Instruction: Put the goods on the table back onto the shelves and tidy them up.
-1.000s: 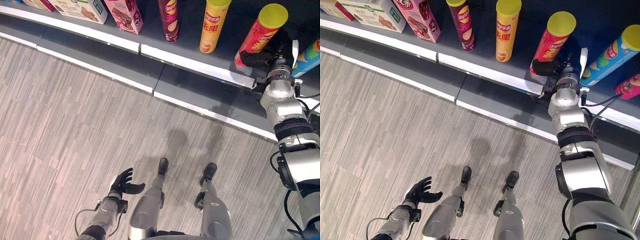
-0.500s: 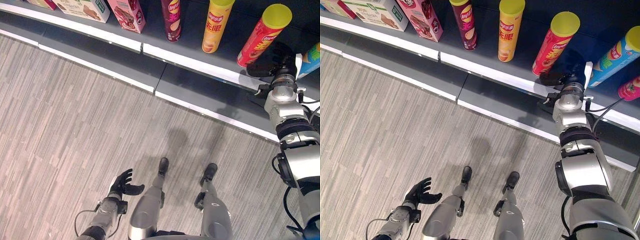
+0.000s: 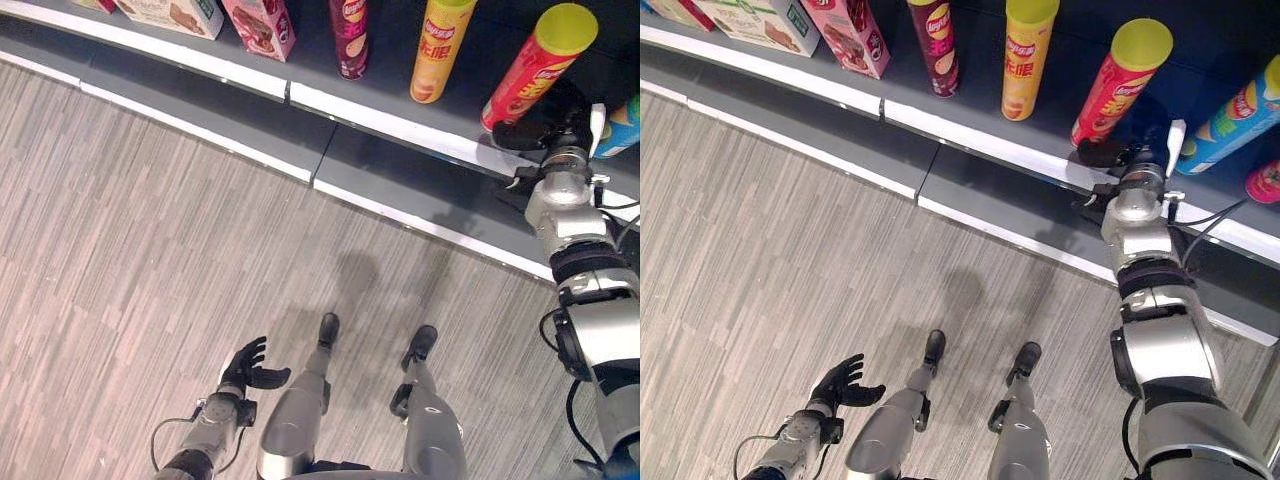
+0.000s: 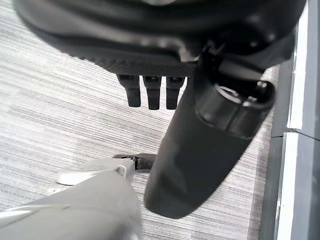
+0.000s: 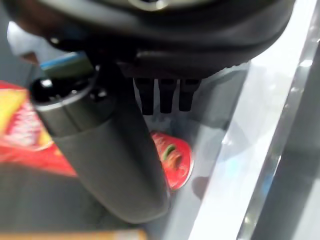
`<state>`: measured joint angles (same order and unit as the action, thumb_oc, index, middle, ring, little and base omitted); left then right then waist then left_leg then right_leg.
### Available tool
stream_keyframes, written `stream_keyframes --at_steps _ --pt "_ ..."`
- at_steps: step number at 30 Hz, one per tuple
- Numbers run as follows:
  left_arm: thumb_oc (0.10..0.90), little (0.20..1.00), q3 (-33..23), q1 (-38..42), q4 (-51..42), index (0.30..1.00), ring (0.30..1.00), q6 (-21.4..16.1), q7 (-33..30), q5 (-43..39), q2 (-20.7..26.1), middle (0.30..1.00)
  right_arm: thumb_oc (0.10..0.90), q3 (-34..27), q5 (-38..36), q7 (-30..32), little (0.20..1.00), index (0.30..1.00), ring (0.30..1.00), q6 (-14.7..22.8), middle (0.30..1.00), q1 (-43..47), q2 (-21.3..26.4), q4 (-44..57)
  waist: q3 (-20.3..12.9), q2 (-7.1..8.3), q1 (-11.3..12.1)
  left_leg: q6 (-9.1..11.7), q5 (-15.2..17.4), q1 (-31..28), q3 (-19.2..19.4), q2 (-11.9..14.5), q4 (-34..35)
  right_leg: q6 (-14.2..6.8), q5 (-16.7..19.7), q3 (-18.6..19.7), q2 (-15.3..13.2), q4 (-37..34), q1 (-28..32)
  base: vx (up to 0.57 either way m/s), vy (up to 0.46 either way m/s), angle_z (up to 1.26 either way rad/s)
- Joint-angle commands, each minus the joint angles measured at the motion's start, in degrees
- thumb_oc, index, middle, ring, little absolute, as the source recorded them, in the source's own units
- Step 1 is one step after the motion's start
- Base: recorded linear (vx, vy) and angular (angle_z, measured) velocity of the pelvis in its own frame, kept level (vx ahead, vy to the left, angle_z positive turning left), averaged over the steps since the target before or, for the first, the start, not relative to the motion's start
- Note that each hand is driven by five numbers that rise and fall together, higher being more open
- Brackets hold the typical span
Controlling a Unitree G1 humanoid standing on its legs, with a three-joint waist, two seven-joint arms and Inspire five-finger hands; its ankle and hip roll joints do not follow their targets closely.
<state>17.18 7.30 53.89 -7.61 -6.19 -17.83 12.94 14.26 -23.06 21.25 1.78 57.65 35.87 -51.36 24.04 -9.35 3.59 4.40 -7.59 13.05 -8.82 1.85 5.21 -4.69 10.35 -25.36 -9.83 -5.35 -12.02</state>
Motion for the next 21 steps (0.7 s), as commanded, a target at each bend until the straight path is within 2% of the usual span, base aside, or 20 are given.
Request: stream_keyframes --at_steps 1,13,17,18,19,21 --pt "0.8 0.9 1.17 -0.5 3.65 0.9 0.9 -0.98 -1.95 -0.56 3.09 0.9 0.8 -0.2 4.07 2.46 0.9 0.9 0.9 3.75 0.9 1.75 -1.03 1.9 -4.77 6.48 -0.28 1.95 5.96 -3.0 9.68 0.65 -0.21 -6.06 -6.5 8.78 -3.28 0.74 4.69 0.0 0.051 -0.14" --pt "0.8 0.9 -1.65 -1.13 6.36 0.9 0.9 0.22 -1.51 1.46 2.62 0.9 0.8 -2.23 6.61 0.19 0.9 0.9 0.9 2.73 0.9 -8.59 -7.96 5.04 -8.15 9.56 -1.98 0.81 7.8 -7.16 12.4 0.84 -0.21 -6.09 -5.86 10.37 -3.46 0.49 6.81 0.01 0.04 -0.17" --pt "0.8 0.9 -4.08 -2.88 6.81 0.9 0.9 0.93 -0.89 3.24 2.33 0.9 0.8 -0.9 8.79 -3.67 0.9 0.9 0.9 2.46 0.9 -17.22 -11.35 12.24 -10.61 11.31 -2.93 0.05 9.15 -10.14 14.38 1.06 -0.21 -6.36 -5.71 11.56 -3.2 0.35 8.21 0.04 0.081 -0.23" --pt "0.8 0.9 -6.08 -3.65 6.79 0.9 0.9 1.41 -0.66 4.21 2.32 0.9 0.8 0.0 9.75 -6.85 0.9 0.9 0.9 2.68 0.9 -25.05 -12.77 20.71 -12.21 12.19 -4.3 -0.43 9.83 -11.98 15.78 1.07 -0.21 -6.69 -5.38 12.85 -3.03 0.35 8.68 0.04 0.125 -0.27" --pt "0.8 0.9 -6.02 -3.84 6.74 0.9 0.9 1.42 -0.66 4.23 2.33 0.9 0.8 -0.05 9.82 -6.84 0.9 0.9 0.9 2.51 0.9 -25.41 -12.79 21.04 -12.34 12.21 -4.17 -0.44 9.88 -12.04 15.89 1.07 -0.21 -6.7 -5.38 12.95 -3.02 0.35 8.68 0.03 0.138 -0.32" --pt "0.8 0.9 -7.92 -3.75 6.38 0.9 0.9 1.87 -0.93 5.93 2.11 0.9 0.8 -0.91 11.43 -9.76 0.9 0.9 0.9 2.75 0.9 -33.56 -12.27 30.03 -13.88 12.83 -5.94 -0.94 10.72 -13.79 17.34 0.8 -0.21 -7.27 -4.75 14.14 -3.12 0.35 9.04 0.02 0.145 -0.39"
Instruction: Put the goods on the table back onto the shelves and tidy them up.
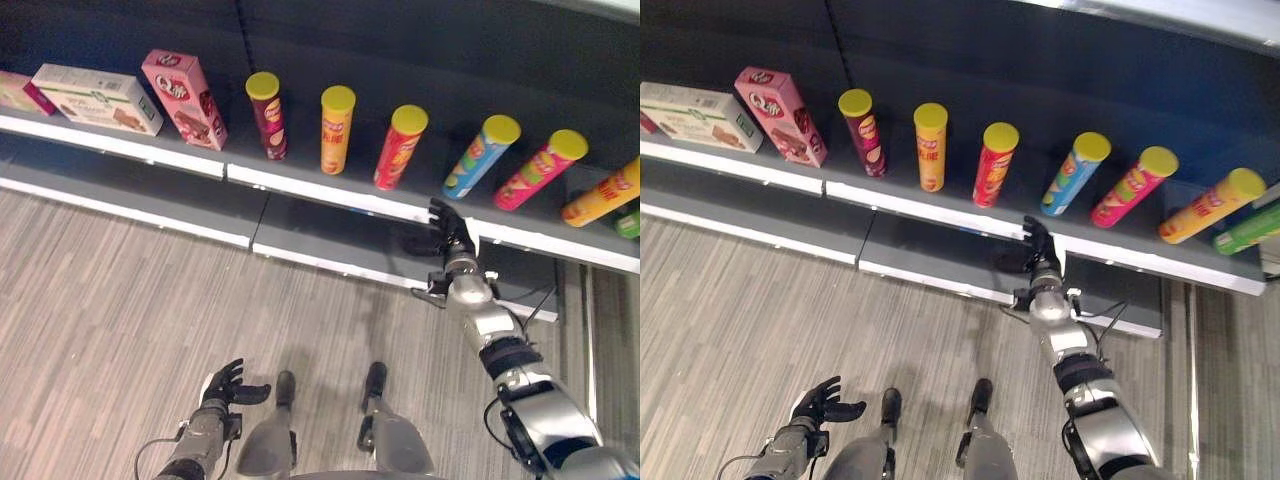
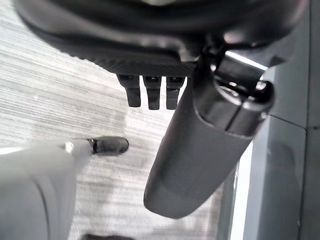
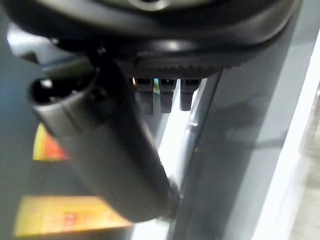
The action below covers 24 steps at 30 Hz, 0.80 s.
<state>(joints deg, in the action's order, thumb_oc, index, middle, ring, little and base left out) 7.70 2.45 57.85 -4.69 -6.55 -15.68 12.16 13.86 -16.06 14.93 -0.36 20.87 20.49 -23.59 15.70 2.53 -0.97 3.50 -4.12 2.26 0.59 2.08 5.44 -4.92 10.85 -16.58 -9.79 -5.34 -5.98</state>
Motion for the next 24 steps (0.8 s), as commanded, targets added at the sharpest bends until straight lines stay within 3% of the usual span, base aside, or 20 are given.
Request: stream_keyframes --at_steps 1,5,6,10,12,14,16,17,18,19,21,24 --pt "0.8 0.9 0.38 1.61 2.14 0.9 0.9 -1.11 -0.71 3.82 2.7 0.9 0.8 -2.04 2.75 -5.73 0.9 0.9 0.9 5.56 0.9 -2.09 3.56 7.18 -6.12 1.22 -2.68 -0.55 7.84 -4.22 9.07 0.17 -0.44 -7.46 -4.74 6.47 -3.42 0.57 3.04 0.02 0.141 -0.4" --pt "0.8 0.9 -0.32 2.12 1.95 0.9 0.9 -1.0 -0.89 4.24 2.49 0.9 0.8 -3.74 1.28 -7.09 0.9 0.9 0.9 6.12 0.9 -6.19 3.98 10.65 -6.33 1.35 -3.71 -1.02 8.29 -5.0 10.09 -0.08 -0.44 -7.95 -4.19 7.34 -3.66 1.11 2.71 -0.03 0.082 -0.37" --pt "0.8 0.9 -0.54 2.68 1.46 0.9 0.9 -0.98 -0.86 5.21 2.2 0.9 0.8 -7.2 -0.09 -7.88 0.9 0.9 0.9 6.54 0.9 -11.32 4.39 14.27 -5.52 1.38 -5.46 -1.72 8.71 -6.08 12.42 -0.02 -0.44 -8.82 -3.97 8.23 -3.8 5.35 0.32 -0.09 0.055 -0.23" --pt "0.8 0.9 -0.4 3.02 0.85 0.9 0.9 -1.05 -0.95 6.26 2.35 0.9 0.8 -10.68 -0.76 -8.13 0.9 0.9 0.9 7.33 0.9 -14.33 5.6 17.23 -4.68 1.16 -6.58 -1.63 8.46 -6.7 15.02 1.5 -0.44 -9.02 -4.31 6.71 -4.22 7.89 -1.12 -0.08 -0.021 -0.64" --pt "0.8 0.9 -1.16 3.1 0.19 0.9 0.9 -0.96 -0.72 6.38 2.97 0.9 0.8 -14.84 -0.6 -7.39 0.9 0.9 0.9 8.09 0.9 -16.06 7.56 19.87 -4.61 0.52 -6.86 -1.17 8.33 -7.65 18.2 3.57 -0.44 -8.3 -4.27 1.76 -7.34 8.38 -0.04 -0.06 -0.137 -0.61" --pt "0.8 0.9 -1.52 2.74 -0.12 0.9 0.9 -0.99 -0.51 6.09 3.38 0.9 0.8 -17.65 -0.78 -6.42 0.9 0.9 0.9 8.81 0.9 -16.34 8.81 21.15 -5.02 0.47 -6.78 -0.75 8.18 -7.72 19.8 4.66 -0.44 -8.49 -2.39 -0.43 -9.97 8.05 0.5 -0.05 -0.178 -0.85" --pt "0.8 0.9 -2.42 1.89 -0.81 0.9 0.9 -1.12 -0.33 5.76 4.12 0.9 0.8 -20.09 -0.09 -5.45 0.9 0.9 0.9 9.37 0.9 -15.58 11.01 22.24 -5.72 0.37 -6.31 0.03 9.19 -8.63 21.36 6.02 -0.44 -9.77 -0.77 -2.56 -12.18 6.86 1.45 0.01 -0.17 -0.79" --pt "0.8 0.9 -2.38 1.91 -0.89 0.9 0.9 -1.11 -0.33 5.75 4.07 0.9 0.8 -20.18 -0.1 -5.43 0.9 0.9 0.9 9.36 0.9 -15.61 11.07 22.33 -5.5 0.68 -6.21 -0.22 8.13 -8.27 22.18 5.73 -0.44 -9.31 0.09 -3.01 -12.51 6.72 1.1 0.05 -0.273 -1.0" --pt "0.8 0.9 -3.49 1.02 -1.84 0.9 0.9 -1.18 -0.01 5.01 5.05 0.9 0.8 -22.34 0.16 -4.65 0.9 0.9 0.9 9.96 0.9 -14.44 14.14 23.12 -5.86 0.83 -5.36 0.82 8.99 -9.78 24.38 7.23 -0.9 -10.08 1.26 -6.6 -14.31 6.15 2.07 -0.01 -0.202 -0.78" --pt "0.8 0.9 -3.47 1.0 -1.92 0.9 0.9 -1.14 0.01 4.99 5.02 0.9 0.8 -22.36 0.14 -4.65 0.9 0.9 0.9 9.95 0.9 -14.43 14.2 23.12 -5.75 0.78 -5.24 0.86 8.99 -9.92 24.48 7.26 -0.89 -10.08 1.36 -6.53 -14.23 6.01 2.18 0.05 -0.274 -0.74" --pt "0.8 0.9 -4.36 -0.01 -2.72 0.9 0.9 -1.38 0.29 4.68 6.02 0.9 0.8 -24.44 1.17 -4.45 0.9 0.9 0.9 10.09 0.9 -14.48 16.93 24.41 -6.11 1.57 -4.66 1.89 9.01 -10.85 27.49 8.34 -1.95 -10.08 1.03 -10.31 -14.99 5.23 3.29 0.04 -0.259 -0.65" --pt "0.8 0.9 -5.94 -1.09 -2.25 0.9 0.9 -1.47 0.85 4.69 6.48 0.9 0.8 -27.32 2.45 -4.82 0.9 0.9 0.9 10.83 0.9 -14.32 20.82 27.36 -7.23 2.55 -4.31 4.33 8.51 -10.81 30.26 12.03 -5.87 -10.0 -1.86 -11.8 -12.81 3.04 5.1 0.1 -0.44 -0.56"
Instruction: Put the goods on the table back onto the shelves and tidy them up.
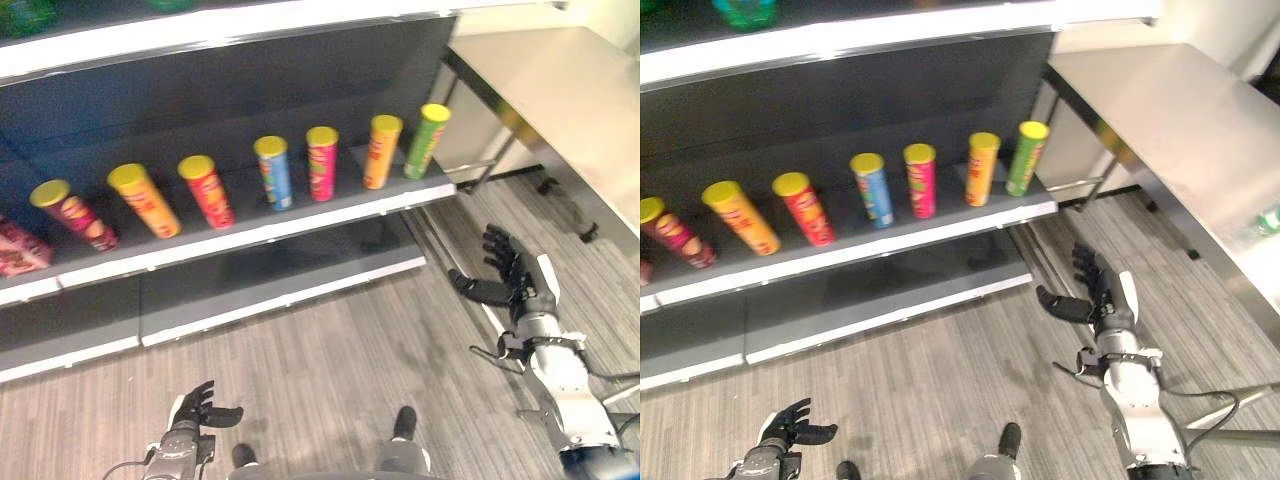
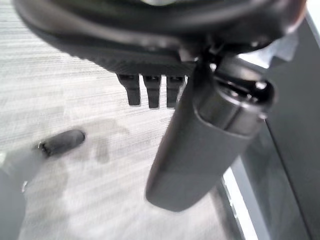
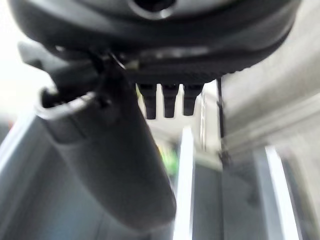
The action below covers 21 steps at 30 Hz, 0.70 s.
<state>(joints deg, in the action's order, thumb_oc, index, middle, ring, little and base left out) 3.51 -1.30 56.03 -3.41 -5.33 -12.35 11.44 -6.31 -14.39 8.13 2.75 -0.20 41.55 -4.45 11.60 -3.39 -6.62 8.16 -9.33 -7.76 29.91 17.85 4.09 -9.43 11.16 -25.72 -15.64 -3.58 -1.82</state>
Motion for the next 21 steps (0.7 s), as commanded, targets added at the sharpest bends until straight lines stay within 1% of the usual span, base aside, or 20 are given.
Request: stream_keyframes --at_steps 1,2,3,5,6,7,8,9,10,11,12,13,14,15,16,17,18,19,20,21 --pt "0.8 0.9 -2.0 2.11 0.15 0.9 0.9 -3.12 -0.2 0.65 6.98 0.9 0.8 -9.32 -0.32 2.16 0.9 0.9 0.9 9.01 0.9 6.97 2.57 9.6 -3.37 8.09 0.28 1.1 12.47 -1.0 1.05 -0.7 -6.58 -4.48 -4.68 -1.42 -4.55 1.79 1.08 0.13 -0.585 -0.58" --pt "0.8 0.9 -1.82 1.95 0.06 0.9 0.9 -3.31 -0.1 0.31 6.61 0.9 0.8 -10.13 -0.4 2.26 0.9 0.9 0.9 9.39 0.9 7.05 4.22 9.97 -3.2 7.17 0.05 1.99 11.16 -0.81 0.74 1.32 -8.01 -2.99 -6.41 -0.96 -2.57 1.98 1.38 0.14 -0.502 -0.45" --pt "0.8 0.9 -1.55 2.0 0.11 0.9 0.9 -3.39 0.08 0.08 6.22 0.9 0.8 -10.72 -0.41 2.43 0.9 0.9 0.9 9.95 0.9 7.76 5.66 10.7 -3.26 6.8 -0.46 2.8 8.4 -0.55 0.51 2.96 -10.01 -2.08 -7.53 -0.16 -0.69 1.49 1.9 0.14 -0.382 -0.56" --pt "0.8 0.9 -0.52 2.37 0.37 0.9 0.9 -3.29 0.37 -0.25 5.43 0.9 0.8 -11.69 -1.36 3.17 0.9 0.9 0.9 11.08 0.9 9.69 8.9 11.52 -3.33 5.82 -1.02 4.31 2.12 0.37 -0.98 7.13 -15.43 0.55 -10.23 1.25 4.12 -0.13 3.66 0.18 -0.409 -0.48" --pt "0.8 0.9 0.13 2.59 0.14 0.9 0.9 -3.31 0.51 -0.42 5.15 0.9 0.8 -11.63 -2.24 3.35 0.9 0.9 0.9 11.68 0.9 11.4 10.48 12.37 -3.15 5.77 -1.23 4.16 0.45 0.83 -1.86 8.51 -17.94 1.91 -11.51 1.99 6.09 -0.88 4.6 0.12 -0.309 -0.42" --pt "0.8 0.9 0.06 2.66 0.14 0.9 0.9 -3.31 0.51 -0.44 5.05 0.9 0.8 -11.51 -2.32 3.36 0.9 0.9 0.9 11.69 0.9 11.62 10.64 12.26 -2.97 5.55 -1.28 4.36 0.44 0.92 -2.03 8.89 -18.28 2.13 -11.7 1.98 6.39 -0.86 4.68 0.11 -0.267 -0.52" --pt "0.8 0.9 0.58 2.84 -0.26 0.9 0.9 -3.28 0.57 -1.04 5.04 0.9 0.8 -10.63 -2.46 3.71 0.9 0.9 0.9 12.06 0.9 13.77 11.95 12.66 -2.51 5.7 -1.08 3.74 -0.29 2.1 -4.36 9.21 -22.13 3.12 -12.84 2.87 7.59 -0.96 5.3 0.11 -0.268 -0.58" --pt "0.8 0.9 1.3 4.26 1.41 0.9 0.9 -2.76 0.23 -0.57 4.74 0.9 0.8 -8.53 -3.34 4.34 0.9 0.9 0.9 12.26 0.9 17.33 12.69 12.53 -2.54 6.49 -0.46 2.31 0.83 3.33 -7.63 7.12 -24.99 3.95 -13.49 4.46 8.6 -1.13 5.62 0.06 -0.319 -0.89" --pt "0.8 0.9 0.47 2.39 0.28 0.9 0.9 -2.9 0.06 -0.81 4.85 0.9 0.8 -8.57 -3.19 4.85 0.9 0.9 0.9 12.7 0.9 18.0 14.24 11.9 -2.11 7.45 0.09 -0.52 3.37 6.59 -10.93 3.54 -26.83 4.47 -13.21 5.15 8.54 -1.15 5.15 0.09 -0.358 -0.97" --pt "0.8 0.9 0.85 -1.87 -2.31 0.9 0.9 -3.86 0.55 -0.59 4.89 0.9 0.8 -8.77 -1.88 5.04 0.9 0.9 0.9 12.37 0.9 19.1 17.44 10.62 -1.33 8.81 2.46 -1.83 8.13 10.96 -15.52 -2.44 -28.12 4.5 -13.73 8.15 9.22 -1.42 6.23 0.08 -0.221 -1.07" --pt "0.8 0.9 0.32 -2.4 -2.15 0.9 0.9 -4.02 0.61 -0.05 4.89 0.9 0.8 -9.07 -1.01 4.96 0.9 0.9 0.9 12.4 0.9 19.25 18.45 10.12 -1.12 9.08 3.13 -2.19 9.63 12.32 -16.32 -3.73 -26.87 4.12 -13.72 9.63 9.41 -1.42 6.47 0.13 -0.153 -0.9" --pt "0.8 0.9 0.35 -2.39 -2.14 0.9 0.9 -4.03 0.61 -0.04 4.88 0.9 0.8 -9.11 -1.01 4.95 0.9 0.9 0.9 12.42 0.9 19.2 18.47 10.1 -1.08 9.1 3.35 -2.23 9.71 12.14 -16.08 -3.75 -26.84 4.07 -13.72 9.84 9.35 -1.42 6.49 0.17 -0.022 -1.07" --pt "0.8 0.9 1.07 -3.68 -3.79 0.9 0.9 -4.44 1.12 0.55 5.23 0.9 0.8 -9.99 -1.23 4.97 0.9 0.9 0.9 12.91 0.9 19.17 20.06 9.33 -0.87 8.89 4.3 -2.96 11.09 13.36 -17.53 -5.95 -21.67 3.76 -14.17 11.23 9.65 -1.42 6.91 0.11 -0.005 -1.11" --pt "0.8 0.9 1.09 -3.68 -3.84 0.9 0.9 -4.41 1.11 0.55 5.23 0.9 0.8 -10.02 -1.27 4.96 0.9 0.9 0.9 12.94 0.9 19.17 20.09 9.29 -0.99 9.03 4.32 -3.09 10.69 13.37 -17.4 -6.19 -21.23 3.73 -14.01 11.26 9.44 -1.42 6.68 0.26 0.006 -0.71" --pt "0.8 0.9 2.16 -4.45 -3.5 0.9 0.9 -4.4 1.74 1.27 5.11 0.9 0.8 -8.45 -1.88 4.88 0.9 0.9 0.9 13.3 0.9 21.11 21.3 7.79 -0.71 8.23 6.48 -2.81 8.0 15.78 -21.13 -9.9 -13.09 3.42 -14.62 13.14 11.05 -1.42 8.02 0.13 0.019 -0.25" --pt "0.8 0.9 2.1 -4.43 -3.49 0.9 0.9 -4.41 1.74 1.27 5.03 0.9 0.8 -8.21 -1.89 4.9 0.9 0.9 0.9 13.36 0.9 21.4 21.39 7.62 -0.77 8.25 6.43 -2.86 7.45 15.64 -21.03 -10.03 -12.44 3.42 -14.47 13.17 10.97 -1.42 7.85 0.3 -0.008 -0.42" --pt "0.8 0.9 2.57 -4.36 -3.29 0.9 0.9 -4.5 2.02 1.82 5.16 0.9 0.8 -7.09 -1.61 4.95 0.9 0.9 0.9 13.15 0.9 22.27 23.03 5.89 -0.21 7.51 7.69 -1.98 3.96 18.82 -22.89 -11.61 -6.24 3.49 -15.66 14.28 12.25 -1.42 9.57 0.23 -0.017 -0.65" --pt "0.8 0.9 2.79 -4.01 -3.0 0.9 0.9 -4.31 2.21 2.03 5.15 0.9 0.8 -7.14 -1.46 5.03 0.9 0.9 0.9 12.93 0.9 22.35 23.6 5.42 -0.03 7.22 7.82 -1.59 3.22 20.15 -22.2 -11.42 -4.19 3.57 -16.5 14.4 12.64 -1.42 10.48 0.24 -0.019 -0.73" --pt "0.8 0.9 2.81 -3.95 -2.95 0.9 0.9 -4.32 2.21 2.03 5.1 0.9 0.8 -7.1 -1.49 5.03 0.9 0.9 0.9 12.96 0.9 22.41 23.68 5.35 0.03 7.26 7.9 -1.57 3.06 19.86 -22.08 -11.5 -3.79 3.57 -16.58 14.46 12.56 -1.42 10.55 0.21 0.008 -0.37" --pt "0.8 0.9 2.65 -3.72 -2.67 0.9 0.9 -4.3 2.63 1.88 5.18 0.9 0.8 -6.99 -1.12 4.94 0.9 0.9 0.9 12.52 0.9 22.73 24.02 5.6 0.21 6.76 8.13 -1.34 2.06 19.97 -21.4 -11.68 -1.85 3.62 -17.37 15.03 13.4 -1.42 11.54 0.21 0.015 -0.33"
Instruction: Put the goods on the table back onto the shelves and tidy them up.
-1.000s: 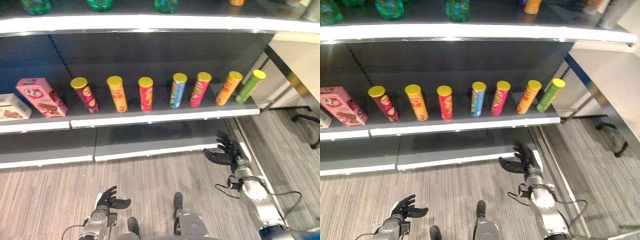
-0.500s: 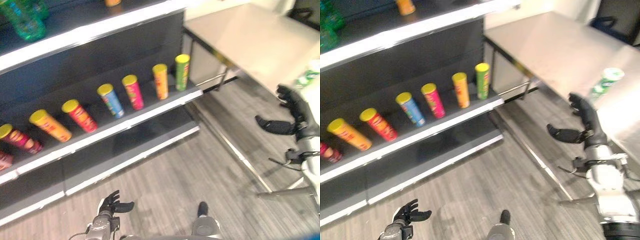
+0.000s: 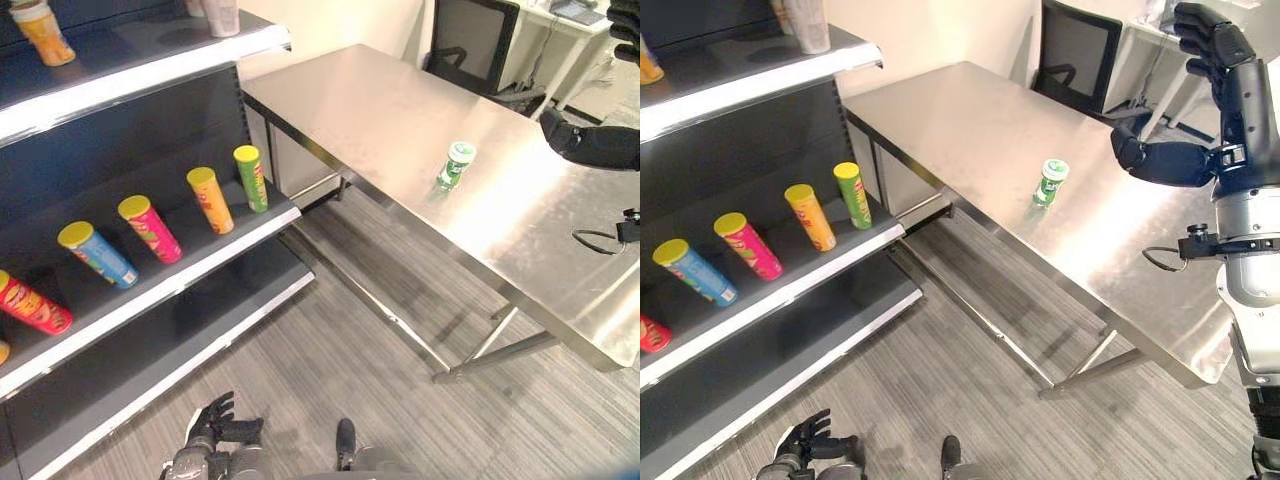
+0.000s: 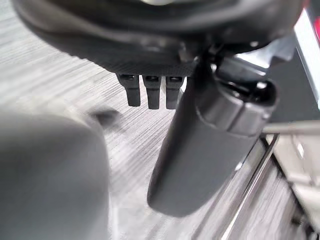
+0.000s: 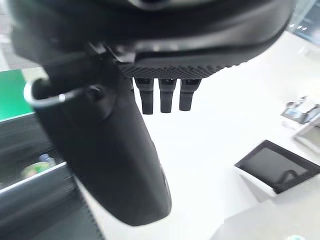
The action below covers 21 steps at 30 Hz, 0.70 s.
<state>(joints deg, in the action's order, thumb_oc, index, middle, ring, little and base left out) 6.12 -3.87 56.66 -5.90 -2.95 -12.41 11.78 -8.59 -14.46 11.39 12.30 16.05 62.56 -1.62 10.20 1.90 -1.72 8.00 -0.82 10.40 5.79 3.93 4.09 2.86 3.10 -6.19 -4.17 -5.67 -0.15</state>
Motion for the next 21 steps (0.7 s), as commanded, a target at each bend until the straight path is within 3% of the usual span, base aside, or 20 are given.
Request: stream_keyframes --at_steps 1,6,11,13,14,16,18,19,21 --pt "0.8 0.9 0.04 -1.73 -3.34 0.9 0.9 -1.81 0.61 1.47 4.56 0.9 0.8 -3.82 -1.47 1.16 0.9 0.9 0.9 2.66 0.9 7.03 2.06 2.7 1.2 0.95 3.42 -1.63 -6.12 0.42 2.2 1.81 -0.14 -8.72 -9.68 -3.74 2.66 0.67 10.24 0.32 0.039 -0.39" --pt "0.8 0.9 -0.79 -1.97 -2.12 0.9 0.9 -1.76 0.53 1.26 4.16 0.9 0.8 -1.71 -1.08 0.32 0.9 0.9 0.9 2.08 0.9 8.46 0.74 1.3 -0.27 0.48 3.82 -1.79 -8.44 -2.42 0.52 1.33 0.06 -8.63 -11.36 -2.32 2.93 0.67 12.55 0.22 0.082 -0.6" --pt "0.8 0.9 -1.84 -2.57 -1.34 0.9 0.9 -1.49 0.22 1.0 4.37 0.9 0.8 2.54 0.41 -0.61 0.9 0.9 0.9 1.07 0.9 11.26 -0.44 -0.87 -2.61 2.06 4.92 -4.63 -5.08 -6.33 4.33 -0.06 0.38 -10.53 -12.63 -2.52 -0.69 6.14 12.24 0.18 0.118 -0.45" --pt "0.8 0.9 -2.11 -2.34 -1.2 0.9 0.9 -1.32 0.22 0.89 4.55 0.9 0.8 2.82 1.19 -0.95 0.9 0.9 0.9 0.38 0.9 11.26 -1.58 -1.04 -2.23 2.18 5.01 -6.04 -3.06 -8.46 5.58 -0.71 0.39 -12.88 -11.64 -3.19 -2.31 15.44 8.37 0.12 0.111 -0.44" --pt "0.8 0.9 -2.01 -2.13 -1.67 0.9 0.9 -1.11 0.23 1.12 4.85 0.9 0.8 2.55 2.02 -0.95 0.9 0.9 0.9 0.02 0.9 11.44 -2.22 -0.42 -0.83 1.81 4.25 -7.57 -1.92 -10.75 5.79 -1.23 0.46 -15.76 -6.44 -3.58 -3.99 25.57 3.25 0.08 0.143 -0.36" --pt "0.8 0.9 -1.56 -1.31 -1.38 0.9 0.9 -1.08 0.26 1.36 5.3 0.9 0.8 2.2 2.04 -0.77 0.9 0.9 0.9 0.14 0.9 11.1 -3.14 -0.41 0.39 1.22 3.36 -8.4 -1.15 -12.33 5.74 -1.27 0.85 -16.76 -3.93 -3.98 -5.79 33.46 -1.25 0.03 0.097 -0.16" --pt "0.8 0.9 -1.55 -1.24 -1.58 0.9 0.9 -1.07 0.24 1.54 5.48 0.9 0.8 1.68 2.11 -0.76 0.9 0.9 0.9 0.08 0.9 10.53 -3.5 -0.29 0.41 1.24 3.37 -8.42 -0.67 -12.73 5.82 -1.39 0.91 -16.71 -3.67 -4.88 -7.68 34.34 -2.15 0.08 -0.002 0.11" --pt "0.8 0.9 -1.19 -0.67 -2.03 0.9 0.9 -1.23 0.45 1.61 5.57 0.9 0.8 0.75 2.04 -0.75 0.9 0.9 0.9 -0.14 0.9 9.64 -3.82 -0.08 0.6 0.89 3.46 -7.74 0.19 -13.12 5.21 -0.79 0.91 -15.24 -4.16 -6.85 -10.93 30.16 -3.11 0.15 -0.076 0.23" --pt "0.8 0.9 -0.55 0.31 -1.77 0.9 0.9 -1.54 0.55 1.65 5.64 0.9 0.8 -0.36 0.64 -0.93 0.9 0.9 0.9 -0.17 0.9 8.51 -3.78 -0.09 0.66 0.86 2.82 -6.67 1.16 -13.38 3.89 -0.65 0.91 -14.39 -4.51 -7.9 -12.65 20.02 -2.52 0.13 -0.13 0.16"
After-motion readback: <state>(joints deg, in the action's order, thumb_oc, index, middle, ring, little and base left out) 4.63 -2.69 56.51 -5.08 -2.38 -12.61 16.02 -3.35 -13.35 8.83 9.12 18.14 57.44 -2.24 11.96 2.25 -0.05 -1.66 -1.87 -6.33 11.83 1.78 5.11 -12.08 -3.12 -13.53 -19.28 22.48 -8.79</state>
